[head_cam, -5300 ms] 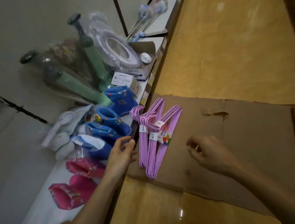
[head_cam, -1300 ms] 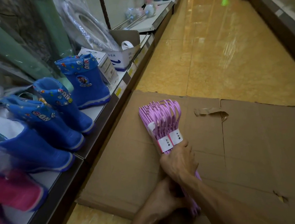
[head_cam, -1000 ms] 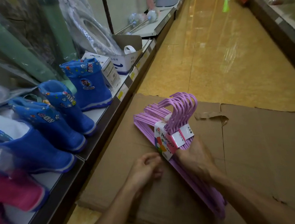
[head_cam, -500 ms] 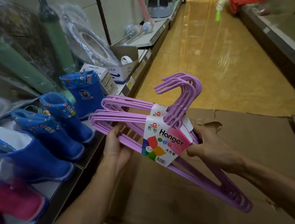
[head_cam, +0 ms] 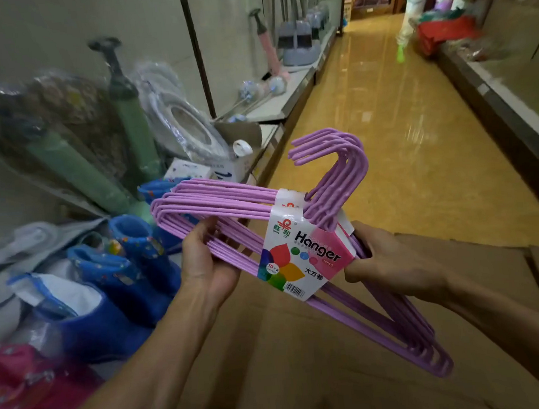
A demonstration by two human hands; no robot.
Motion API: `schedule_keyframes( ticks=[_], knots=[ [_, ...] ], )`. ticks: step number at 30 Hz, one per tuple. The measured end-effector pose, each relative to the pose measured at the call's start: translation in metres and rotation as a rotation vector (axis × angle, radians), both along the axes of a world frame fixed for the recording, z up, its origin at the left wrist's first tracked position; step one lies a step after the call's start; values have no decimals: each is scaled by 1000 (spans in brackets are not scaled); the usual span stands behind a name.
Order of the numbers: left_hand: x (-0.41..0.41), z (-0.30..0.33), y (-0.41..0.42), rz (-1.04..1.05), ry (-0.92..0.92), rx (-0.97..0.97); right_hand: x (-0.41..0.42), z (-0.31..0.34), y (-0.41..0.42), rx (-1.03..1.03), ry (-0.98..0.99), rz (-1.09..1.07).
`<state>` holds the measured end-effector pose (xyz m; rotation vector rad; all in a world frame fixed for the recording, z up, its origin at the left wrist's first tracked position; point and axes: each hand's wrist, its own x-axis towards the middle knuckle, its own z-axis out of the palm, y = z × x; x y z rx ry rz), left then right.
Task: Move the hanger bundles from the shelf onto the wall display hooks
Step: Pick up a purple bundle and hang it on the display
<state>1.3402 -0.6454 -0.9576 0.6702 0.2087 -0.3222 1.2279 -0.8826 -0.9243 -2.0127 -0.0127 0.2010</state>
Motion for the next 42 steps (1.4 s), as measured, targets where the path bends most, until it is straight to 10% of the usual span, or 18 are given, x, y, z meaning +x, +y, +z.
schedule_keyframes(
  ticks=[13, 30, 42],
  knots=[
    [-42, 267, 19, 95, 96, -61, -18, 241, 24, -2, 21, 60],
    [-132, 716, 81, 371, 186, -162, -50, 718, 97, -452, -348, 34],
    [-156, 873, 66, 258, 106, -85, -94, 847, 81, -563, -410, -103]
  ],
)
